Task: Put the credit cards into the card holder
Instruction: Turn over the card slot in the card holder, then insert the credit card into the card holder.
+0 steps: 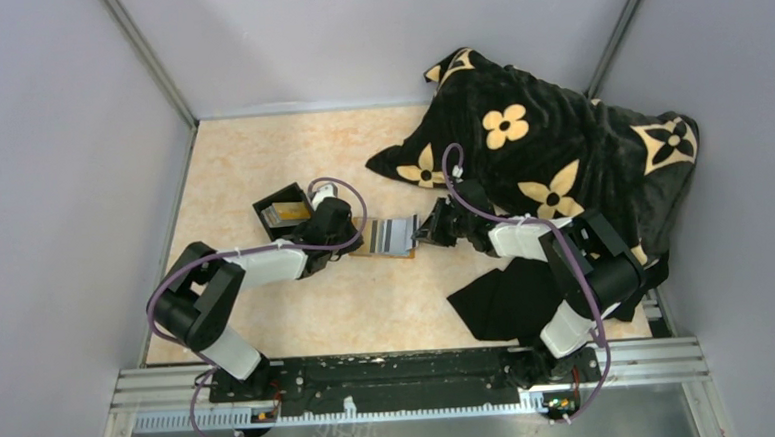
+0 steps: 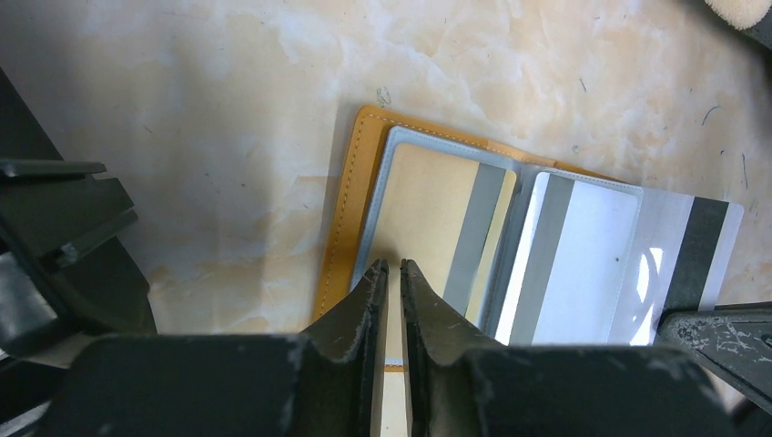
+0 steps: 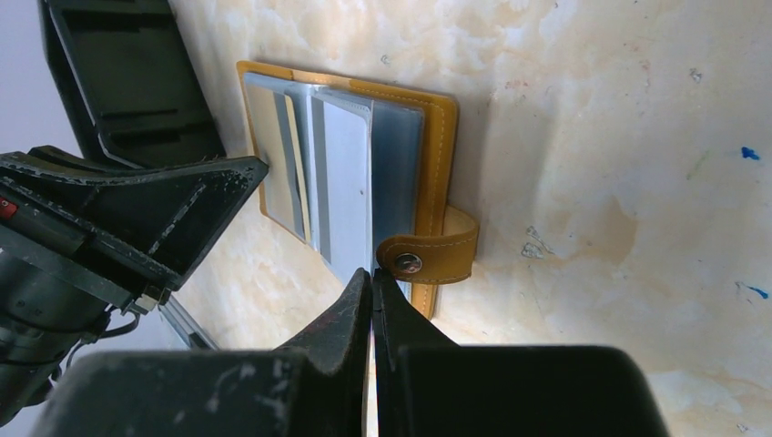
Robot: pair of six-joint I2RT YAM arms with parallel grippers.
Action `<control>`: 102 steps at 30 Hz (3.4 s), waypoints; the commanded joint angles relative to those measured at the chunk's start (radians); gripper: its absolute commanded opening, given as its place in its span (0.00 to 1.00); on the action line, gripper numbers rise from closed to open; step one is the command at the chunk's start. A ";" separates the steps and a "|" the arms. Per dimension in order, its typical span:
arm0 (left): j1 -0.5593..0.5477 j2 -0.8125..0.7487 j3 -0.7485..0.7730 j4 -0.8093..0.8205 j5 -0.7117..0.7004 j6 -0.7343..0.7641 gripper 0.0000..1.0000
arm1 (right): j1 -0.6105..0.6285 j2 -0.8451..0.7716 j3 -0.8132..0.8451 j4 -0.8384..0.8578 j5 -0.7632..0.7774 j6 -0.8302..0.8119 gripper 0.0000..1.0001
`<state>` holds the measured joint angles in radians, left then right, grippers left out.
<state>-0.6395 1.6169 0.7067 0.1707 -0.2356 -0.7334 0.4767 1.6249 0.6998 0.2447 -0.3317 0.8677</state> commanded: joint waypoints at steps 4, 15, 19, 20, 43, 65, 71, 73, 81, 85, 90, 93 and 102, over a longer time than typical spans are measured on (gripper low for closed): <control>-0.012 0.066 -0.051 -0.158 0.009 0.003 0.17 | 0.011 -0.006 0.034 0.062 -0.024 -0.003 0.00; -0.017 0.066 -0.059 -0.155 0.012 0.000 0.17 | 0.062 -0.016 0.100 0.023 0.007 -0.023 0.00; -0.018 0.065 -0.063 -0.153 0.012 -0.001 0.17 | 0.076 0.002 0.131 0.010 0.015 -0.030 0.00; -0.018 0.066 -0.062 -0.151 0.013 -0.003 0.17 | 0.079 0.010 0.138 0.009 0.017 -0.031 0.00; -0.025 -0.031 -0.067 -0.237 -0.077 0.012 0.17 | 0.120 0.131 0.195 0.003 0.036 -0.045 0.00; -0.025 -0.139 -0.102 -0.278 -0.152 0.003 0.17 | 0.120 0.160 0.133 0.080 0.003 -0.019 0.00; -0.025 -0.119 -0.101 -0.287 -0.164 0.001 0.17 | 0.120 0.164 0.121 0.094 -0.004 -0.015 0.00; -0.025 -0.126 -0.108 -0.282 -0.159 -0.009 0.17 | 0.120 0.164 0.121 0.094 -0.005 -0.016 0.00; -0.025 -0.232 -0.151 -0.240 -0.181 -0.015 0.27 | 0.120 0.186 0.120 0.103 -0.007 -0.014 0.00; -0.025 -0.250 -0.159 -0.248 -0.202 -0.017 0.33 | 0.120 0.184 0.119 0.105 -0.009 -0.015 0.00; -0.025 -0.277 -0.181 -0.234 -0.212 -0.031 0.40 | 0.120 0.186 0.121 0.105 -0.013 -0.017 0.00; -0.025 -0.272 -0.182 -0.237 -0.227 -0.035 0.40 | 0.120 0.181 0.121 0.112 -0.023 -0.019 0.00; -0.025 -0.216 -0.180 -0.237 -0.240 -0.049 0.38 | 0.129 0.172 0.131 0.146 -0.059 -0.019 0.00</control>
<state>-0.6613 1.3682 0.5354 -0.0460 -0.4576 -0.7681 0.5884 1.8023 0.8246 0.3428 -0.3706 0.8604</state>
